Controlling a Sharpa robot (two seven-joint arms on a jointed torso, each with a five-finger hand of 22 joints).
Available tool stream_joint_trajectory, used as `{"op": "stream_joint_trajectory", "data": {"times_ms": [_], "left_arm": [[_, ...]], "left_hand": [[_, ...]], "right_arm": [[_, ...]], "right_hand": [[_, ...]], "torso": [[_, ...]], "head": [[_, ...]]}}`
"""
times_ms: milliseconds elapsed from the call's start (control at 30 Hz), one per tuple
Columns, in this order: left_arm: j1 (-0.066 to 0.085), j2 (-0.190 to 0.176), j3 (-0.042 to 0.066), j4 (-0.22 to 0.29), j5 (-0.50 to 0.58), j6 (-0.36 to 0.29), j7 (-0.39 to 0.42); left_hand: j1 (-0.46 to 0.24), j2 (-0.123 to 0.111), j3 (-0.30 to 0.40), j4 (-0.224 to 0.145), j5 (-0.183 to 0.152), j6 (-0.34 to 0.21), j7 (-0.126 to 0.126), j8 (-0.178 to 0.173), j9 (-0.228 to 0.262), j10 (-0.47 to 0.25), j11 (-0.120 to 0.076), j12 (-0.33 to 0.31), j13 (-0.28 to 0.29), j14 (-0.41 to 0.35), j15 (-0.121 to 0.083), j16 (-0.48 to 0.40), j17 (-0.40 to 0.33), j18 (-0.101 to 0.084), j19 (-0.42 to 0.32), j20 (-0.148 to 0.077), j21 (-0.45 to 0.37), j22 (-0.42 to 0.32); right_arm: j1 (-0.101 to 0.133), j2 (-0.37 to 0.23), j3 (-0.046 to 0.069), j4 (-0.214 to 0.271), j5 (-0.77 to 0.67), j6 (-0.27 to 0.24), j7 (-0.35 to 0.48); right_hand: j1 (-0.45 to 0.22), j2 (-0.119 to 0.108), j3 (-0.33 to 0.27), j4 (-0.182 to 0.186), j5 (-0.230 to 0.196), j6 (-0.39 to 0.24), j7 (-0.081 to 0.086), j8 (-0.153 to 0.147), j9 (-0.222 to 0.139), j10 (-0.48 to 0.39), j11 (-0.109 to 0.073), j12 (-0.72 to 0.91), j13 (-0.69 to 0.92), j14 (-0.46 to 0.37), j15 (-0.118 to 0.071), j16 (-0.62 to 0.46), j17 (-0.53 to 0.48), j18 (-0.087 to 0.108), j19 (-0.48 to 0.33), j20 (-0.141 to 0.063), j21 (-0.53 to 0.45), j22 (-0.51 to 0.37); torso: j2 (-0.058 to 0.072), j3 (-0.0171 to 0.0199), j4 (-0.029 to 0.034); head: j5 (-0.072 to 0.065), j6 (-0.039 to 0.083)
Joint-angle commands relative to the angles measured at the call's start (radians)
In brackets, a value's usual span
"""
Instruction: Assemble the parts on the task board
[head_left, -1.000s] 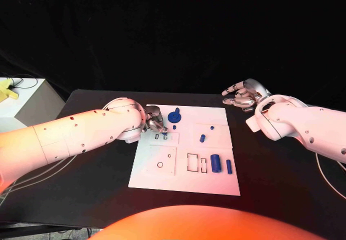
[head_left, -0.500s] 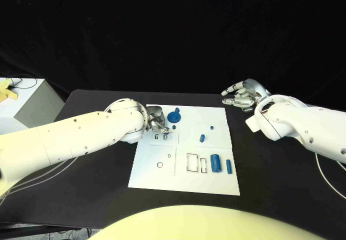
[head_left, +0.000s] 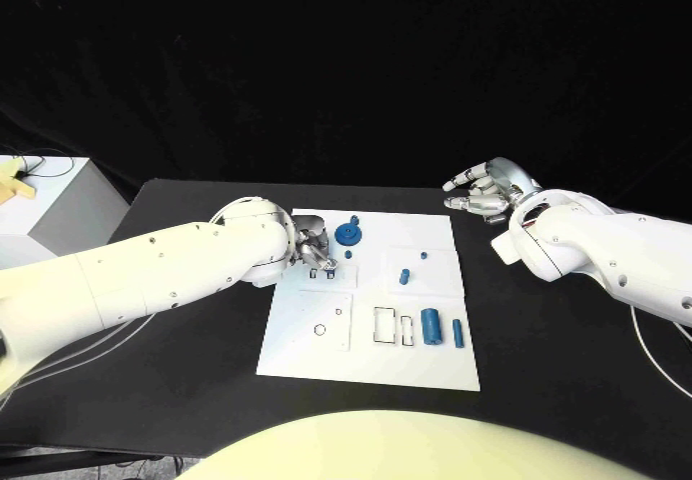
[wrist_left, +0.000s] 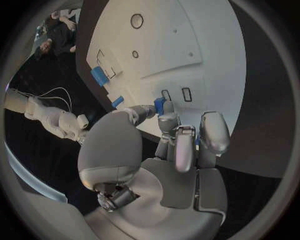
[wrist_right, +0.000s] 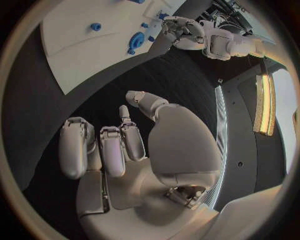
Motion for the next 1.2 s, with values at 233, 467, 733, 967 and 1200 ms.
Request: {"op": "stream_joint_trajectory", "data": {"times_ms": [233,467,733,967,1200], "left_arm": [[0.000,0.012,0.001,-0.014,0.031,0.067,-0.022],[0.000,0.020,0.001,-0.022,0.035,0.065,-0.028],[0.000,0.025,0.002,-0.026,0.031,0.062,-0.030],[0.000,0.027,0.002,-0.027,0.027,0.064,-0.030],[0.000,0.029,0.001,-0.026,0.025,0.078,-0.031]], "left_hand": [[0.007,-0.005,0.257,-0.258,0.004,0.014,-0.005,0.001,0.001,0.007,-0.001,0.001,0.002,0.087,-0.006,-0.007,0.203,-0.017,0.008,0.000,0.004,0.002],[0.007,-0.005,0.257,-0.258,0.004,0.014,-0.005,0.001,0.001,0.007,-0.001,0.002,0.004,0.086,-0.006,-0.008,0.202,-0.016,0.008,0.000,0.003,0.001],[0.007,-0.005,0.257,-0.258,0.004,0.014,-0.005,0.001,0.001,0.007,-0.001,0.002,0.004,0.086,-0.006,-0.008,0.202,-0.016,0.008,0.000,0.003,0.001],[0.007,-0.006,0.258,-0.258,0.005,0.015,-0.006,0.000,0.001,0.007,-0.002,-0.001,0.000,0.086,-0.006,-0.008,0.202,-0.017,0.009,-0.001,0.004,0.003],[0.007,-0.006,0.258,-0.258,0.005,0.015,-0.006,0.000,0.001,0.007,-0.002,-0.001,0.000,0.086,-0.006,-0.008,0.202,-0.017,0.009,-0.001,0.004,0.003]], "right_arm": [[0.000,0.002,0.000,0.001,-0.011,0.005,0.007],[0.000,0.003,0.000,0.000,-0.011,0.005,0.007],[0.000,0.004,0.000,0.000,-0.011,0.006,0.007],[-0.001,0.004,0.000,-0.001,-0.011,0.006,0.007],[-0.001,0.005,0.000,-0.001,-0.011,0.007,0.007]], "right_hand": [[0.005,-0.007,-0.001,0.007,0.006,-0.009,0.001,0.005,-0.002,-0.003,0.001,-0.005,0.079,0.078,-0.003,-0.003,0.164,0.011,0.039,-0.004,-0.006,0.157],[0.005,-0.007,-0.001,0.007,0.006,-0.009,0.001,0.005,-0.002,-0.003,0.001,-0.005,0.079,0.078,-0.003,-0.003,0.164,0.011,0.039,-0.004,-0.006,0.157],[0.005,-0.007,-0.001,0.007,0.006,-0.009,0.001,0.005,-0.002,-0.003,0.001,-0.005,0.079,0.078,-0.003,-0.003,0.164,0.011,0.039,-0.004,-0.006,0.157],[0.005,-0.007,-0.001,0.007,0.006,-0.009,0.001,0.005,-0.002,-0.003,0.001,-0.005,0.079,0.078,-0.003,-0.003,0.164,0.011,0.039,-0.004,-0.006,0.157],[0.005,-0.007,-0.001,0.007,0.006,-0.009,0.001,0.005,-0.002,-0.003,0.001,-0.005,0.079,0.078,-0.003,-0.003,0.164,0.011,0.039,-0.004,-0.006,0.157]], "torso": [[0.001,-0.0005,0.0000],[0.000,0.0004,0.0004],[0.000,0.0002,-0.0003],[0.000,0.0002,0.0006],[0.000,0.0001,0.0004]], "head": [[0.001,0.000],[0.000,0.000],[0.000,0.000],[0.000,0.000],[-0.001,0.000]]}}
